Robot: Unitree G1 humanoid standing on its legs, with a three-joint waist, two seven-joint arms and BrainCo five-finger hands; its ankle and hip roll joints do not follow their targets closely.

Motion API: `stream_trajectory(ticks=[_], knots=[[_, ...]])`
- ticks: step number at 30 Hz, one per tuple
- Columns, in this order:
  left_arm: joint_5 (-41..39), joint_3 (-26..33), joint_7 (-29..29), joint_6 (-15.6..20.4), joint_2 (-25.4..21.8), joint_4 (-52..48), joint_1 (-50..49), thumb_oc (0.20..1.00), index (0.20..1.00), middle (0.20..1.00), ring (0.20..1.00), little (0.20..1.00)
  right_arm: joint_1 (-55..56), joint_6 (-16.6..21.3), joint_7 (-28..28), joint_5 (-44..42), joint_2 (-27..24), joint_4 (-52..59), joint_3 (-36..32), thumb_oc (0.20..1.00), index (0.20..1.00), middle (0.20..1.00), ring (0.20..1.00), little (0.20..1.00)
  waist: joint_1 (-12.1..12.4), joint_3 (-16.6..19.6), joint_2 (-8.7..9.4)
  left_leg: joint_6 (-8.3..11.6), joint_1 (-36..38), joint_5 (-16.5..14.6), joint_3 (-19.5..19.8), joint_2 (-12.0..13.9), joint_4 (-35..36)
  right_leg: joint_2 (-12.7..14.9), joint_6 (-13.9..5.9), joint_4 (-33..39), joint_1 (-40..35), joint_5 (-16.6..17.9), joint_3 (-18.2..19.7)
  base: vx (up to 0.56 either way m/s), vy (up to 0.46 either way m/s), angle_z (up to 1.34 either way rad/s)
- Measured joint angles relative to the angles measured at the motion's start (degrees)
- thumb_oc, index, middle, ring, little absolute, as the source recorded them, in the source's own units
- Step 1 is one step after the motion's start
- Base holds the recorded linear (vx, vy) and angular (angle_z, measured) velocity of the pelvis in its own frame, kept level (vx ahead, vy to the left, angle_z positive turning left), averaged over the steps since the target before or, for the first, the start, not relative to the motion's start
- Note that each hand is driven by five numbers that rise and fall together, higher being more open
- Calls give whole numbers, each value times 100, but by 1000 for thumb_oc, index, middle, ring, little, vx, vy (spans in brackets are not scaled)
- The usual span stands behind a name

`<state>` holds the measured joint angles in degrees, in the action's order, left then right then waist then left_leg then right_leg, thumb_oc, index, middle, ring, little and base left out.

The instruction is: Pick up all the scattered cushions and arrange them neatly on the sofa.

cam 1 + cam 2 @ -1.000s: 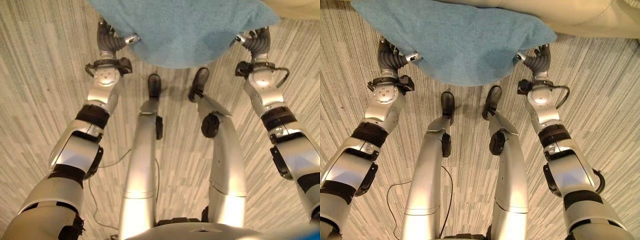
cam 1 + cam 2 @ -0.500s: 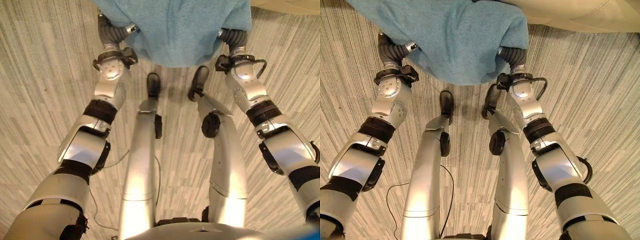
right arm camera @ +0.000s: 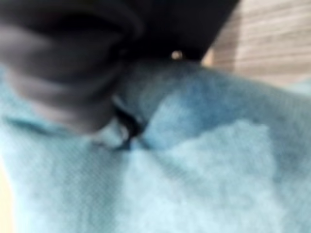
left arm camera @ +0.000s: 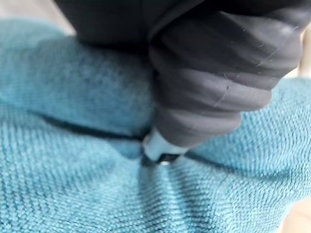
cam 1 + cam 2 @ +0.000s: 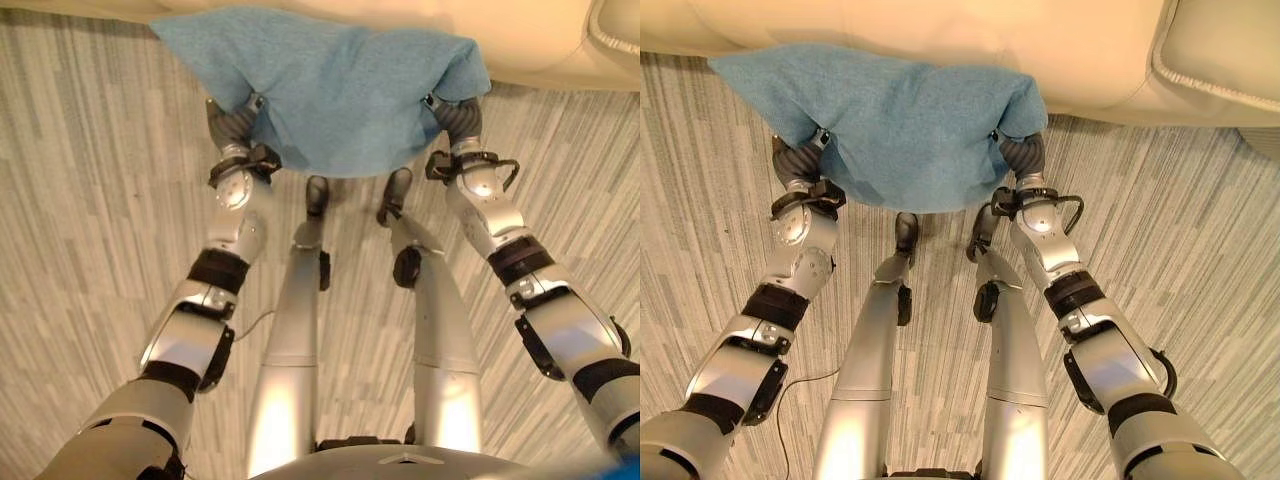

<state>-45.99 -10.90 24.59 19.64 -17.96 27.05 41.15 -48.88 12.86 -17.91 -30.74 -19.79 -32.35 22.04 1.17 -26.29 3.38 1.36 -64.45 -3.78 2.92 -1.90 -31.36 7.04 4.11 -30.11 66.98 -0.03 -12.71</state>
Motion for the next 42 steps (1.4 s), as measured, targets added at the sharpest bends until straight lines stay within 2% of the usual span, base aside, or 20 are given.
stream_trajectory(ticks=[1, 6, 9, 11, 13, 17, 20, 23, 26, 28, 30, 32, 33, 34, 35, 36, 38, 39, 40, 42], knots=[[15, 3, -54, 29, 73, -19, -247, 200, 200, 200, 200, 200, 211, 14, 23, 73, 45, 16, -12, 200, 200, 200, 200, 200, -12, 162, -8, 9, 112, -8, 33, -1, 104, -6, -60, 39, -99, -41, -7, 7, -93, 13], [60, 26, -466, 79, 438, -523, -1289, 200, 200, 200, 200, 200, 1288, 167, 191, 184, 277, 575, -465, 200, 200, 200, 200, 200, 22, 166, -10, 73, 1485, 225, 205, -13, 892, -6, -50, 506, -1389, -55, -217, 12, -84, 15], [61, 35, -695, 95, 515, -646, -1895, 200, 200, 200, 200, 200, 1735, 257, 288, 232, 318, 678, -476, 200, 200, 200, 200, 200, 37, 391, -27, 133, 2079, 279, 280, 34, 1300, -41, -160, 652, -1903, -132, -266, 54, -133, 11], [58, -92, -874, 83, 691, -730, -2493, 200, 200, 200, 200, 200, 2409, 259, 405, 292, 389, 710, -463, 200, 200, 200, 200, 200, 128, 432, -48, 197, 3096, 463, 459, 87, 1878, -94, -145, 986, -2878, -174, -498, -34, -69, 32], [58, -141, -935, 93, 775, -730, -2796, 200, 200, 200, 200, 200, 2798, 269, 438, 322, 392, 794, -464, 200, 200, 200, 200, 200, 158, 777, -84, 203, 3245, 466, 607, 104, 2016, -128, -106, 1091, -3086, -282, -642, 86, -169, 43], [60, -341, -1346, -67, 670, -789, -3506, 200, 200, 200, 200, 200, 3494, 262, 652, 614, 387, 893, -644, 200, 200, 200, 200, 200, 244, 871, -226, 292, 4446, 502, 962, 214, 2412, -242, -110, 1447, -4476, -514, -1046, 146, -141, 45], [58, -365, -1381, -142, 647, -792, -3668, 200, 200, 200, 200, 200, 3646, 235, 672, 635, 384, 894, -717, 200, 200, 200, 200, 200, 307, 932, -318, 366, 4668, 452, 1060, 243, 2363, -284, -64, 1627, -4902, -557, -1244, 150, -20, 36], [58, -370, -1482, -185, 640, -795, -3956, 200, 200, 200, 200, 200, 3795, 216, 789, 746, 391, 909, -728, 200, 200, 200, 200, 200, 374, 1193, -387, 389, 4854, 401, 977, 254, 2345, -288, -31, 1713, -5191, -620, -1341, 124, 43, 22], [78, -372, -1583, -315, 703, -791, -4071, 200, 200, 200, 200, 200, 3912, 177, 859, 791, 355, 912, -841, 200, 200, 200, 200, 200, 412, 1419, -509, 366, 4872, 434, 354, 293, 2507, -240, -81, 1815, -5409, -627, -1509, 152, 98, 27], [126, -369, -1600, -327, 737, -792, -4120, 200, 200, 200, 200, 200, 3964, 171, 862, 823, 336, 929, -848, 200, 200, 200, 200, 200, 481, 1482, -493, 329, 4878, 468, 195, 289, 2412, -190, -99, 1797, -5459, -686, -1514, 104, 102, 14], [283, -325, -1600, -386, 677, -793, -4229, 200, 200, 200, 200, 200, 3973, 116, 858, 850, 374, 971, -817, 200, 200, 200, 200, 200, 681, 1506, -369, 328, 4771, 478, -213, 246, 1817, -100, -127, 1822, -5556, -696, -1318, 169, 110, -13], [291, -240, -1607, -456, 632, -791, -4377, 200, 200, 200, 200, 200, 3987, -5, 864, 917, 423, 981, -744, 200, 200, 200, 200, 200, 810, 1485, -284, 306, 4760, 306, -280, 115, 1457, -84, -95, 2161, -5924, -562, -1177, 214, 125, -37], [293, -152, -1620, -460, 614, -838, -4610, 200, 200, 200, 200, 200, 4046, -58, 914, 1034, 449, 1019, -674, 200, 200, 200, 200, 200, 913, 1521, -260, 201, 5177, 353, -238, 78, 2089, -133, -196, 2346, -6226, -508, -1075, 171, 134, -51], [294, -119, -1666, -461, 612, -893, -4741, 200, 200, 200, 200, 200, 4086, -58, 955, 1076, 452, 1023, -649, 200, 200, 200, 200, 200, 916, 1592, -243, 146, 5321, 459, -233, 134, 2357, -194, -349, 2325, -6259, -561, -1029, 172, 202, -48], [296, -106, -1736, -472, 545, -921, -4799, 200, 200, 200, 200, 200, 4109, -66, 987, 1076, 530, 1015, -655, 200, 200, 200, 200, 200, 914, 1660, -288, -150, 5456, 323, -276, 228, 2407, -248, -442, 2201, -6322, -662, -988, 136, 219, -30], [297, -73, -1737, -505, 458, -936, -4827, 200, 200, 200, 200, 200, 4130, -90, 988, 1077, 624, 1011, -631, 200, 200, 200, 200, 200, 924, 1682, -126, -186, 5557, 321, -412, 202, 2502, -173, -548, 2021, -6287, -724, -911, 92, 166, -32], [299, -28, -1733, -589, 271, -934, -4813, 200, 200, 200, 200, 200, 4135, -139, 1012, 1087, 742, 1013, -603, 200, 200, 200, 200, 200, 882, 1672, 70, -292, 5722, 329, -543, 158, 2568, 14, -779, 1185, -5991, -775, -711, 44, 126, -19], [390, -30, -1734, -618, 163, -937, -4783, 200, 200, 200, 200, 200, 4171, -145, 1007, 1086, 798, 1016, -609, 200, 200, 200, 200, 200, 785, 1697, 122, -312, 5787, 336, -539, 173, 2593, 119, -1093, 716, -5812, -754, -634, 162, 207, -4], [568, -27, -1733, -634, 40, -938, -4655, 200, 200, 200, 200, 200, 4155, -145, 1008, 1086, 846, 1042, -638, 200, 200, 200, 200, 200, 719, 1695, 164, -421, 5867, 259, -551, 180, 2590, 122, -1299, 104, -5529, -656, -298, 155, 157, -2], [685, 13, -1733, -637, 86, -953, -4620, 200, 200, 200, 200, 200, 4156, -148, 1026, 1091, 834, 1069, -624, 200, 200, 200, 200, 200, 680, 1666, 142, -498, 6060, 204, -533, 174, 2705, 86, -1219, 183, -5509, -703, -222, 173, 49, -14]])
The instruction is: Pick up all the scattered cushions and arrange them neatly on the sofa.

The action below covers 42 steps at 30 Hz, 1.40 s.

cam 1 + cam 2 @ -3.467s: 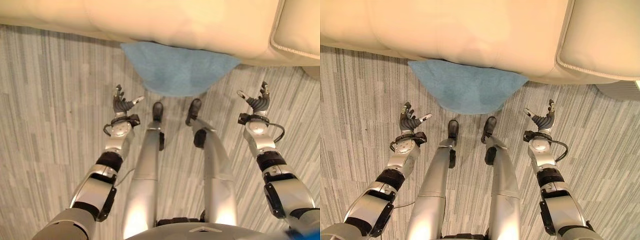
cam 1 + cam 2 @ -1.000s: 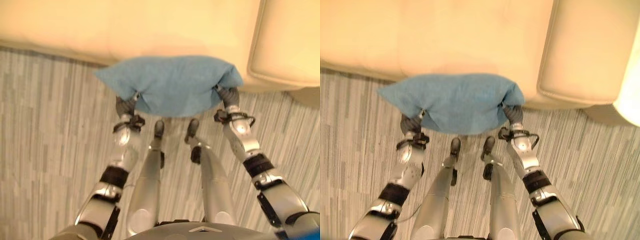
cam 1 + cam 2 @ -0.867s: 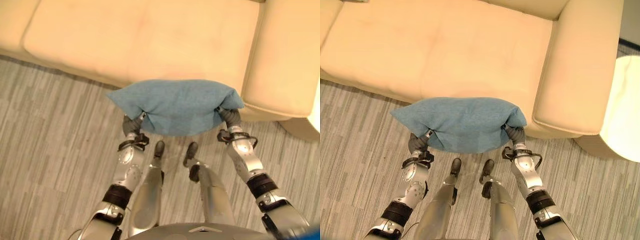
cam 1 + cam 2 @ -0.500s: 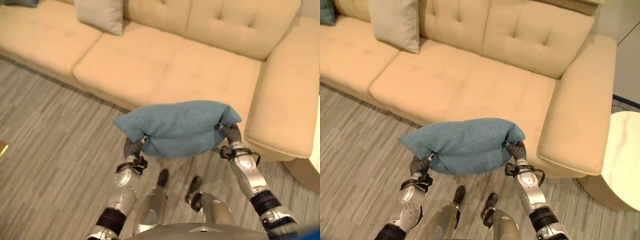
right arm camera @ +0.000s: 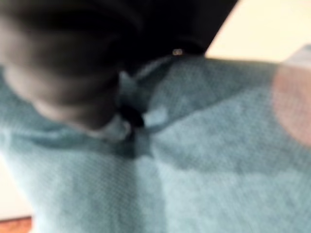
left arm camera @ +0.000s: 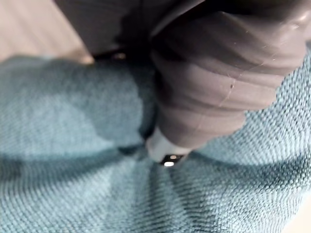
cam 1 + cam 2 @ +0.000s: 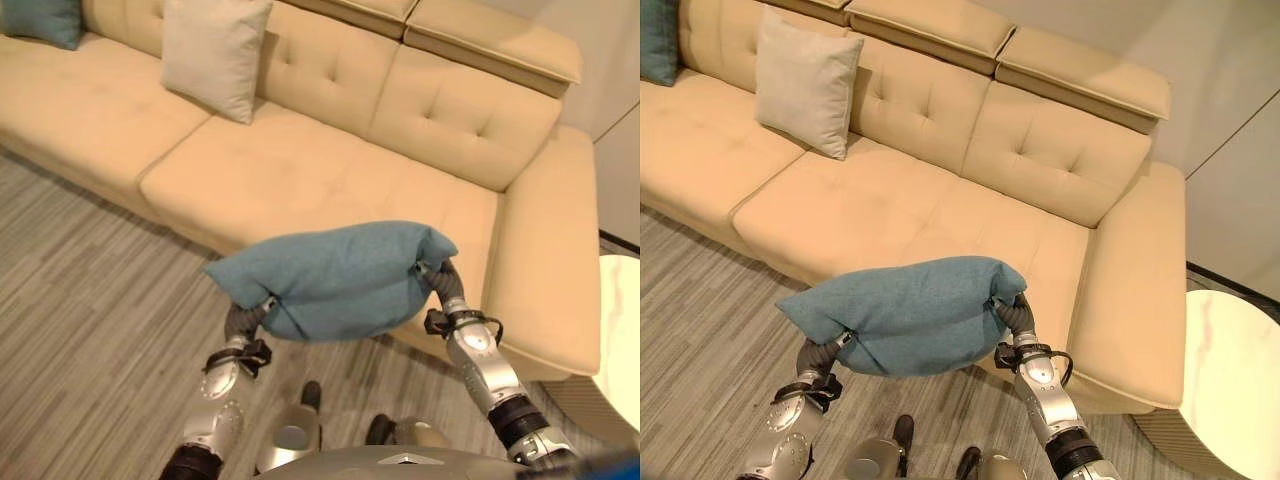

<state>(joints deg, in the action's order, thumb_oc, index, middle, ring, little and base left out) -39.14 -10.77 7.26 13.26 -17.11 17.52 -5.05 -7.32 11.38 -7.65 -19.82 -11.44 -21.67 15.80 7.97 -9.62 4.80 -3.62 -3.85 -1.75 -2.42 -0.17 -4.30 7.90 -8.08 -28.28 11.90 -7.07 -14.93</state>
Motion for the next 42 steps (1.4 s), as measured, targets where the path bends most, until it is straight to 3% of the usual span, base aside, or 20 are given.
stream_trajectory(ticks=[3, 7, 8, 9, 11, 13, 16, 17, 18, 20, 22, 26, 28, 30, 31, 34, 37, 38, 39, 42], knots=[[38, 25, 5, 3, -16, -8, 60, 200, 200, 200, 200, 200, -7, -3, 22, 3, -13, 31, 19, 200, 200, 200, 200, 200, -65, -4, -37, 4, 151, -4, -16, -14, 165, -111, 84, 1008, 8, 43, 62, 186, 29, -5], [47, 2, 3, -18, -24, -4, 46, 200, 200, 200, 200, 200, 0, -20, 17, 1, -49, 21, 16, 200, 200, 200, 200, 200, -124, -23, -6, 80, 292, -53, 7, -123, 223, 8, 68, 2108, 171, 687, 117, 218, 24, 11], [48, -2, 1, -17, -57, -7, -17, 200, 200, 200, 200, 200, 11, -40, 22, 3, -29, 8, 25, 200, 200, 200, 200, 200, -96, 21, 87, 136, 348, -114, 12, -227, 193, 64, 203, 2285, 61, 926, 13, 469, -25, 30], [50, -8, 0, -19, 25, -10, -98, 200, 200, 200, 200, 200, 57, -40, 26, 7, -71, -21, 21, 200, 200, 200, 200, 200, -89, 26, 26, 244, 478, -198, 153, -180, 211, -50, 517, 2488, -154, 1311, 1, 383, -22, 18], [50, -29, -4, -22, 212, -34, -173, 200, 200, 200, 200, 200, 102, -50, 28, 21, -131, -36, 15, 200, 200, 200, 200, 200, -104, 34, -80, 382, 495, -415, 303, 24, 162, -220, 574, 2502, -325, 1174, -78, 283, -69, 35], [52, -110, -40, -29, 186, -45, -159, 200, 200, 200, 200, 200, 213, -49, 24, 36, -210, -14, -75, 200, 200, 200, 200, 200, -120, 104, -59, 572, 389, -483, 519, 210, -157, -430, 692, 2693, -569, 1063, -296, 157, -94, 59], [51, -262, -72, -63, 165, -41, -17, 200, 200, 200, 200, 200, 169, -47, 15, 33, -227, -6, -282, 200, 200, 200, 200, 200, -176, 138, 69, 724, -301, -573, 611, 265, -1264, -541, 838, 2842, -593, 1054, -503, 58, -70, 42], [48, -284, -73, -68, 168, -41, 0, 200, 200, 200, 200, 200, 93, -46, -4, 26, -244, -4, -289, 200, 200, 200, 200, 200, -147, 111, 115, 759, -846, -613, 567, 264, -2259, -572, 1057, 2972, -650, 1017, -509, 44, -43, 4], [45, -289, -87, -68, 174, -42, 6, 200, 200, 200, 200, 200, 65, -43, -19, 22, -254, 2, -297, 200, 200, 200, 200, 200, -100, 102, 129, 750, -1143, -661, 572, 260, -2728, -609, 1207, 3055, -671, 1000, -487, 135, -18, -7], [44, -277, -104, -69, 169, -45, 63, 200, 200, 200, 200, 200, 36, -36, -38, -12, -240, 15, -326, 200, 200, 200, 200, 200, -61, 34, 206, 727, -1594, -677, 578, 217, -2732, -638, 1290, 3141, -686, 979, -498, 172, 31, -4], [43, -265, -105, -76, 133, -43, 70, 200, 200, 200, 200, 200, 42, -41, -43, -22, -200, -9, -318, 200, 200, 200, 200, 200, -55, -40, 302, 661, -1677, -589, 368, 198, -1935, -648, 1308, 3238, -836, 930, -503, 174, 72, 4], [45, -280, -109, -139, 107, -43, 98, 200, 200, 200, 200, 200, 40, -39, -58, -22, -217, -40, -321, 200, 200, 200, 200, 200, 17, -159, 256, 774, -1692, 78, 690, 138, -753, -754, 1142, 3317, -1196, 782, -443, 196, 118, -20], [45, -278, -109, -164, 68, -43, 89, 200, 200, 200, 200, 200, 45, -41, -66, -25, -218, -86, -277, 200, 200, 200, 200, 200, 128, -211, 79, 754, -1317, 403, 964, 210, -234, -870, 920, 3254, -1483, 605, -217, 216, 159, -59], [47, -266, -112, -167, 1, -66, 61, 200, 200, 200, 200, 200, 73, -40, -47, -24, -183, -53, -214, 200, 200, 200, 200, 200, 149, -174, 139, 685, -1199, 780, 887, 150, -189, -757, 679, 3033, -1480, 454, -105, 163, 174, -28], [49, -257, -118, -171, -226, -88, 92, 200, 200, 200, 200, 200, 72, -39, -24, -24, -67, -51, -211, 200, 200, 200, 200, 200, 120, -131, 308, 505, -1047, 674, 758, -82, -188, -462, 580, 2772, -1430, 283, 6, 209, 259, -21], [49, -154, -121, -175, -361, -108, -9, 200, 200, 200, 200, 200, 75, -46, 51, -23, 88, -59, -119, 200, 200, 200, 200, 200, 270, -130, 342, 188, -566, 448, 327, -236, -218, -161, 391, 2272, -1499, 94, 243, 98, 170, -51], [52, 23, -199, -163, -475, -178, 19, 200, 200, 200, 200, 200, 85, -45, 122, -25, 191, -59, -80, 200, 200, 200, 200, 200, 254, -113, 368, 25, -371, 241, 223, -295, -329, -71, 217, 1936, -1529, 74, 282, 16, 213, -33], [52, 84, -200, -157, -504, -180, 83, 200, 200, 200, 200, 200, 11, -48, 119, -24, 237, -65, -95, 200, 200, 200, 200, 200, 246, -164, 257, -74, -267, 181, 84, -176, -361, -43, 56, 1014, -1129, 108, 374, -15, 189, -36], [57, 80, -202, -155, -509, -194, 110, 200, 200, 200, 200, 200, 12, -47, 119, -25, 255, -61, -94, 200, 200, 200, 200, 200, 226, -180, 225, -89, -198, 163, 59, -136, -367, -24, -115, 624, -956, 67, 370, 22, 137, -32], [209, 121, -204, -155, -566, -201, 89, 200, 200, 200, 200, 200, 22, -49, 123, -17, 294, -59, -85, 200, 200, 200, 200, 200, 239, -185, 227, -112, 26, 62, -180, -129, -260, 149, -222, 460, -737, 157, 269, 62, 40, -35]])
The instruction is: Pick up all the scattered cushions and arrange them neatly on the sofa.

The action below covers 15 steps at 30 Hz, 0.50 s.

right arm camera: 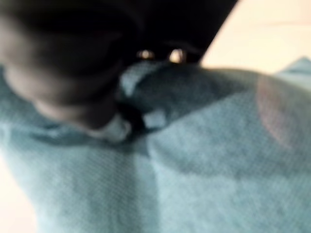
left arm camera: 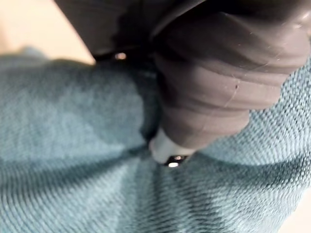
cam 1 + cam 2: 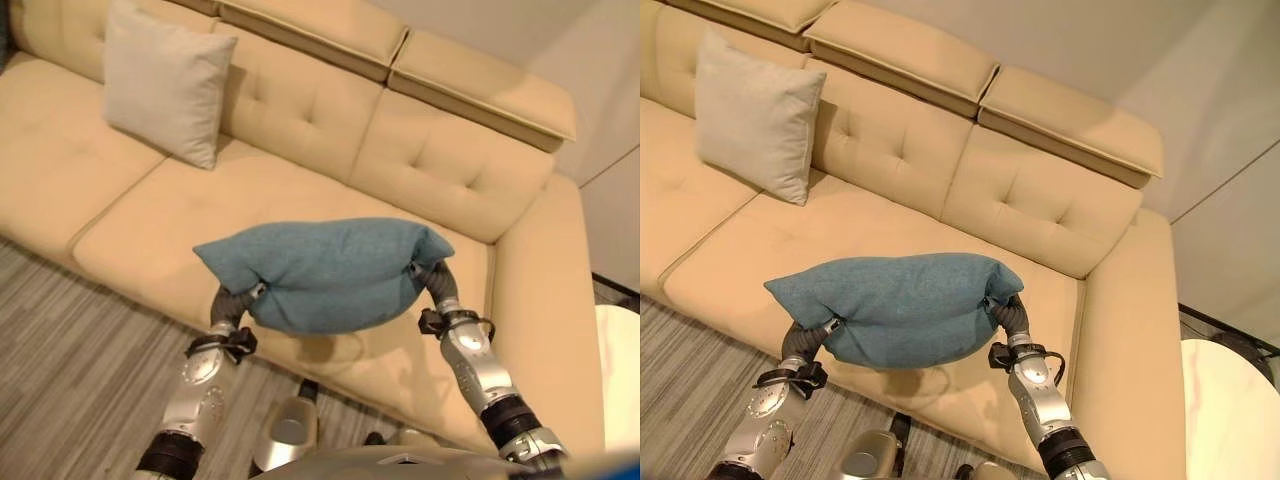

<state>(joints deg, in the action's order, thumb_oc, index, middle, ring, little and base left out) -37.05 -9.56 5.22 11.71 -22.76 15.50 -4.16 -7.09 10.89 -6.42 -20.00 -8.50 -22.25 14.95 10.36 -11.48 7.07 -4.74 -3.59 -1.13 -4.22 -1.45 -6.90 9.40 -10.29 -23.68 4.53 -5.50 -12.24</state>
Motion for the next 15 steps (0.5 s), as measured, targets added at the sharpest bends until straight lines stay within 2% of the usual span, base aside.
stream_trajectory(ticks=[2, 3, 5, 7, 8, 11, 15], knots=[[50, 24, 0, 3, 37, -9, -19, 200, 200, 200, 200, 200, -74, 0, -2, 8, 8, 1, -3, 200, 200, 200, 200, 200, -13, 3, -33, 50, 64, -90, -156, -28, 59, 222, 35, 643, 26, 64, -198, 82, 12, -47], [63, 5, -2, 5, 10, -20, -9, 200, 200, 200, 200, 200, -88, 0, -2, 6, 4, 9, -28, 200, 200, 200, 200, 200, -67, 55, 33, 54, 14, -87, -196, -82, 81, 262, 95, 1254, 39, 165, -95, 92, -11, -13], [68, -7, -2, 4, 15, -22, -13, 200, 200, 200, 200, 200, -47, -6, -9, 7, -2, 3, -70, 200, 200, 200, 200, 200, -133, 63, 42, 61, -13, -87, -161, -148, 82, 260, 92, 1476, -25, 207, 40, 111, -41, 3], [69, -6, -2, 4, 101, -28, -12, 200, 200, 200, 200, 200, -41, -10, -22, 11, -64, 2, -76, 200, 200, 200, 200, 200, -156, 91, 80, 67, -63, -89, -143, -237, 84, 188, 162, 1672, -119, 341, 29, 147, -64, 10], [69, -5, -1, 3, 148, -28, -10, 200, 200, 200, 200, 200, -40, -13, -17, 17, -112, 2, -73, 200, 200, 200, 200, 200, -152, 127, 87, 78, -102, -82, -134, -262, 91, 111, 366, 1907, -200, 506, 46, 130, -55, 15], [72, -61, 5, 4, 204, -88, -10, 200, 200, 200, 200, 200, 16, -16, -44, 12, -192, 25, -78, 200, 200, 200, 200, 200, -194, 195, -17, 154, -56, 52, -45, -151, 280, -103, 508, 2582, -470, 831, -2, 122, -57, 4], [90, -77, 29, 3, 217, -89, 82, 200, 200, 200, 200, 200, 20, -27, -80, 12, -295, 219, -83, 200, 200, 200, 200, 200, -431, 274, -81, 223, -24, 201, -37, -44, 566, -259, 604, 2923, -533, 971, -36, 49, -29, -4]])
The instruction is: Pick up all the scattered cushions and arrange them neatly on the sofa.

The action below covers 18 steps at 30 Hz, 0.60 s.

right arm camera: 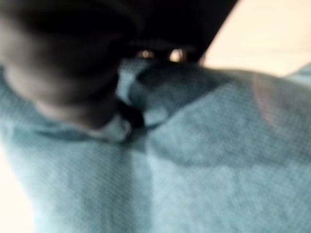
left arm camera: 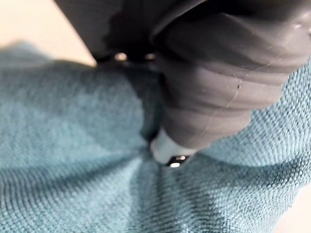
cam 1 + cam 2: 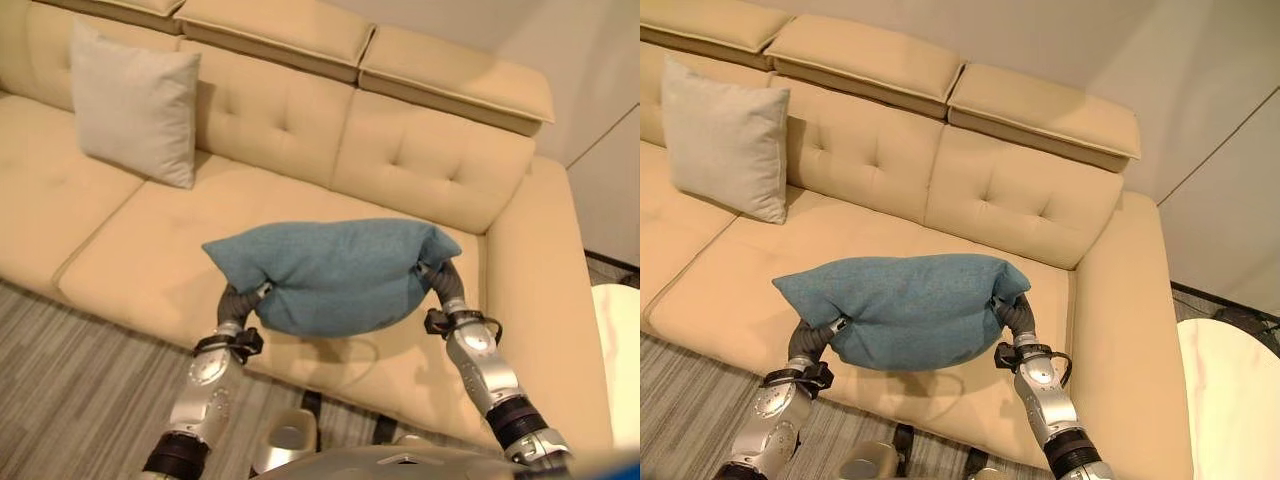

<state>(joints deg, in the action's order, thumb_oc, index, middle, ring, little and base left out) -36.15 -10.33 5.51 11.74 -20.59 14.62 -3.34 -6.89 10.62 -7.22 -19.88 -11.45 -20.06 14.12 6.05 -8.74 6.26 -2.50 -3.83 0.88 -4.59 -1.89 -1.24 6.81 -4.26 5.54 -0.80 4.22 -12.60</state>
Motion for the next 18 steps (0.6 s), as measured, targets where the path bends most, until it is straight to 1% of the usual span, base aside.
stream_trajectory(ticks=[4, 6, 9, 12, 13, 16, 18], knots=[[196, -126, 130, 0, 17, -1, 286, 200, 200, 200, 200, 200, -11, -15, -101, 0, -186, 236, -55, 200, 200, 200, 200, 200, -101, 1, -63, 73, 80, 112, -13, 83, 250, -84, 27, 2, 53, -20, 9, -14, -15, -8], [205, -146, 268, 2, 4, 0, 593, 200, 200, 200, 200, 200, -173, -14, -236, 3, -252, 397, -55, 200, 200, 200, 200, 200, -199, 5, -113, 126, 56, 209, -63, 118, 435, -125, 61, 2, 215, -36, 41, -43, -15, -14], [203, -160, 482, 17, 23, 0, 968, 200, 200, 200, 200, 200, -513, -14, -426, 2, -257, 450, -38, 200, 200, 200, 200, 200, -276, -17, -238, 129, -68, 248, -128, 147, 465, -149, 83, 2, 396, -17, 89, -68, -22, -12], [192, -135, 761, 101, -2, 11, 1464, 200, 200, 200, 200, 200, -1146, -15, -645, 10, -273, 434, 34, 200, 200, 200, 200, 200, -338, -40, -316, 134, -446, 312, -182, 187, 396, -187, 138, 0, 737, 100, 137, -104, -38, -9], [185, -131, 952, 114, -47, 56, 1884, 200, 200, 200, 200, 200, -1645, -14, -761, 29, -308, 301, 95, 200, 200, 200, 200, 200, -329, -59, -333, 129, -735, 318, -205, 210, 259, -210, 200, -28, 986, 184, 202, -111, -34, -13], [175, -144, 1217, 254, -144, 318, 2662, 200, 200, 200, 200, 200, -2515, -14, -959, 49, -427, -91, 105, 200, 200, 200, 200, 200, -319, -158, -411, 127, -1037, 337, -251, 255, 153, -248, 235, -29, 1250, 263, 238, -93, -23, -10], [169, -235, 1327, 392, -254, 532, 3113, 200, 200, 200, 200, 200, -2895, -10, -1088, 49, -496, -269, 150, 200, 200, 200, 200, 200, -311, -198, -426, 135, -1216, 339, -234, 278, 87, -267, 259, -29, 1393, 294, 237, -26, -1, -3]])
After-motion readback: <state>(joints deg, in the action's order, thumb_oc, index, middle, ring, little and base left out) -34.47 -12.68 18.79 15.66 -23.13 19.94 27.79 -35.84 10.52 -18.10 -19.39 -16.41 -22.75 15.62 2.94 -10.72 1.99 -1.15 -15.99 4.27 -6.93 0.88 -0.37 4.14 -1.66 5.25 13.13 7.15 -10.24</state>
